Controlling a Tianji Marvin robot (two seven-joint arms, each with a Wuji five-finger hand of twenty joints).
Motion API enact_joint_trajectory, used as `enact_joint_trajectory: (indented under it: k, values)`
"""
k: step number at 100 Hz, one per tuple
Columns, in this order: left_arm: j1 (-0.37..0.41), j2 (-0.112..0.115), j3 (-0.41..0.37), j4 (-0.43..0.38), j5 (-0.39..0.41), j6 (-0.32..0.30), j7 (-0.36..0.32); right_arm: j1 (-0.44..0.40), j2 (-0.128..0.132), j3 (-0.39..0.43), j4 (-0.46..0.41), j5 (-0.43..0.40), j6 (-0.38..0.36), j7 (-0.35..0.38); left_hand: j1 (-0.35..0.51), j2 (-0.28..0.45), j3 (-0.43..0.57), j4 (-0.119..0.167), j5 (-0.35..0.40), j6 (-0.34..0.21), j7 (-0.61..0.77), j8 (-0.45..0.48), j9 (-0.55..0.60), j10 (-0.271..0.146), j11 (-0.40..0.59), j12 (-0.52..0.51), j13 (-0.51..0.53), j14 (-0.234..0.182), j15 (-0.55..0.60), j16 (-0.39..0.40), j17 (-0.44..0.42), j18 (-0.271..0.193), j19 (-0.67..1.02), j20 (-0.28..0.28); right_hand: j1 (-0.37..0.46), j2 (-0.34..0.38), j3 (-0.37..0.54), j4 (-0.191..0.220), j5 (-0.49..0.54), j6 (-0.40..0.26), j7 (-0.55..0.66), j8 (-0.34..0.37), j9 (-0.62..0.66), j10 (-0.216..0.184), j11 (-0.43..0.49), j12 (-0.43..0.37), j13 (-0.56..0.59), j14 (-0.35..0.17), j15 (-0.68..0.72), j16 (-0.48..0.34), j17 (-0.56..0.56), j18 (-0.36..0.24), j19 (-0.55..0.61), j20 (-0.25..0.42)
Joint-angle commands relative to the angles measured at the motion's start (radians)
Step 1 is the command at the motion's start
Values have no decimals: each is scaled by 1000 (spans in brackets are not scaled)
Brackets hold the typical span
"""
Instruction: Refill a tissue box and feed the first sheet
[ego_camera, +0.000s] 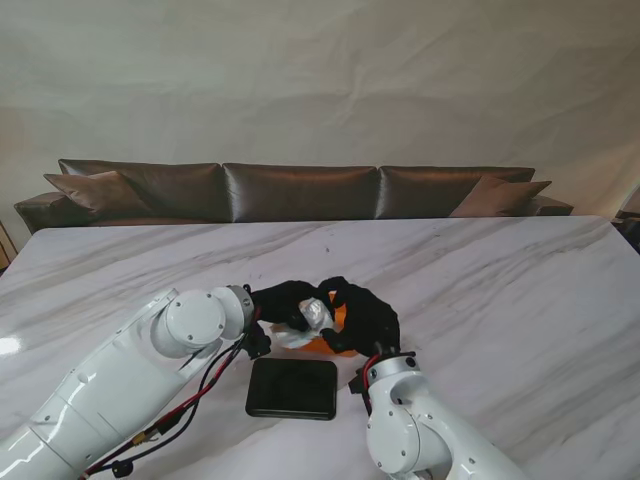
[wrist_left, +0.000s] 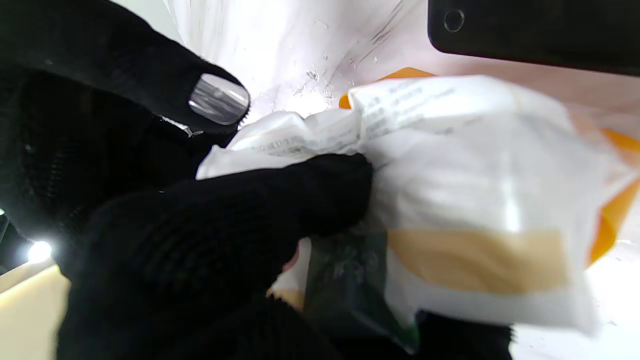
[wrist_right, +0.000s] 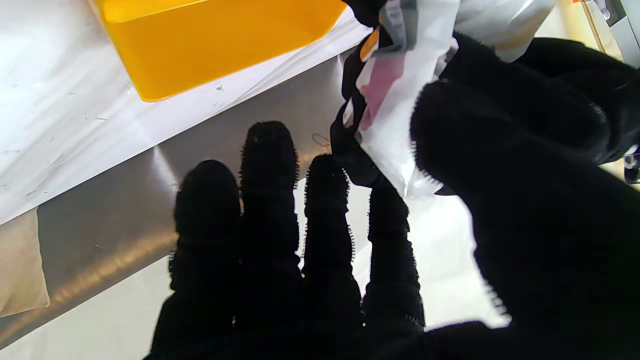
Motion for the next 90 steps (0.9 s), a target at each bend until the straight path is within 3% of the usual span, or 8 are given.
enact_joint_trajectory:
  k: [1, 18, 31, 43, 61, 65, 79, 90]
  values:
    - [-11, -13, 0, -4, -12, -8, -14, -4, -6, -7, 12, 4, -2, 14, -26, 63, 9, -22, 20, 19, 27, -14, 101, 30, 33, 27, 167, 80, 192, 18, 51, -339, 2269, -12, 9, -24, 37, -16, 123, -145, 101, 43, 42, -62, 30, 26, 40, -14, 59, 18, 19, -70, 58, 15]
    - [-17, -19, 9, 12, -37, -16, -15, 9, -19, -19, 35, 21, 0, -20, -47, 58, 17, -25, 20, 26, 23, -46, 119, 41, 29, 17, 203, 68, 218, 3, 90, -360, 2278, -21, -9, -52, 42, -24, 230, -163, 123, 66, 114, -73, 55, 50, 92, -21, 123, 39, 66, -77, 100, 20]
    - [-16, -22, 8, 14, -56, -19, -12, 21, -30, -31, 56, 32, 3, -49, -74, 65, 11, -32, 14, 31, 33, -103, 127, 52, 25, 7, 217, 59, 229, -16, 94, -364, 2286, -26, -15, -85, 53, -33, 293, -176, 177, 123, 167, -95, 124, 112, 132, -34, 185, 57, 105, -90, 139, 16]
    - [-7, -26, -4, 11, -76, -25, -4, 32, -40, -39, 77, 37, 6, -79, -106, 84, -12, -29, 11, 31, 40, -148, 131, 63, 21, 1, 221, 57, 230, -22, 94, -370, 2286, -25, 3, -147, 57, -152, 337, -195, 225, 190, 221, -118, 178, 196, 173, -46, 230, 65, 147, -103, 176, 7]
    - [3, -32, -19, 9, -106, -32, 7, 44, -56, -47, 106, 53, -1, -130, -201, 153, -102, -11, -14, 27, 85, -216, 144, 79, 25, -7, 229, 69, 233, -31, 95, -357, 2295, -20, -11, -183, 49, -239, 442, -294, 311, 68, 356, -126, 176, 222, 266, -40, 259, 56, 228, -96, 231, -7]
    - [4, -32, -21, 8, -110, -29, 6, 46, -59, -48, 112, 55, -4, -142, -260, 205, -201, 10, -15, 44, 91, -240, 117, 76, 113, -48, 232, 78, 236, -36, 95, -344, 2301, -19, -22, -175, 36, -257, 474, -328, 340, 11, 395, -124, 160, 218, 293, -34, 257, 51, 250, -88, 241, -14]
    - [13, -35, -31, 11, -114, -12, 16, 44, -64, -46, 118, 62, -15, -160, -368, 289, -380, 11, -26, 81, 53, -268, 61, 92, 205, -128, 225, 97, 234, -42, 95, -332, 2305, -24, -12, -154, 35, -239, 539, -354, 347, -46, 474, -105, 129, 203, 353, -21, 257, 48, 301, -71, 265, -17]
    - [20, -36, -40, 17, -108, -7, 25, 38, -61, -38, 111, 58, -18, -158, -475, 381, -447, 80, -44, 123, -64, -240, 40, 94, 203, -156, 204, 105, 218, -54, 92, -328, 2291, -36, -14, -175, 79, -214, 558, -350, 357, -24, 533, -94, 113, 199, 394, -8, 254, 47, 335, -56, 279, -22]
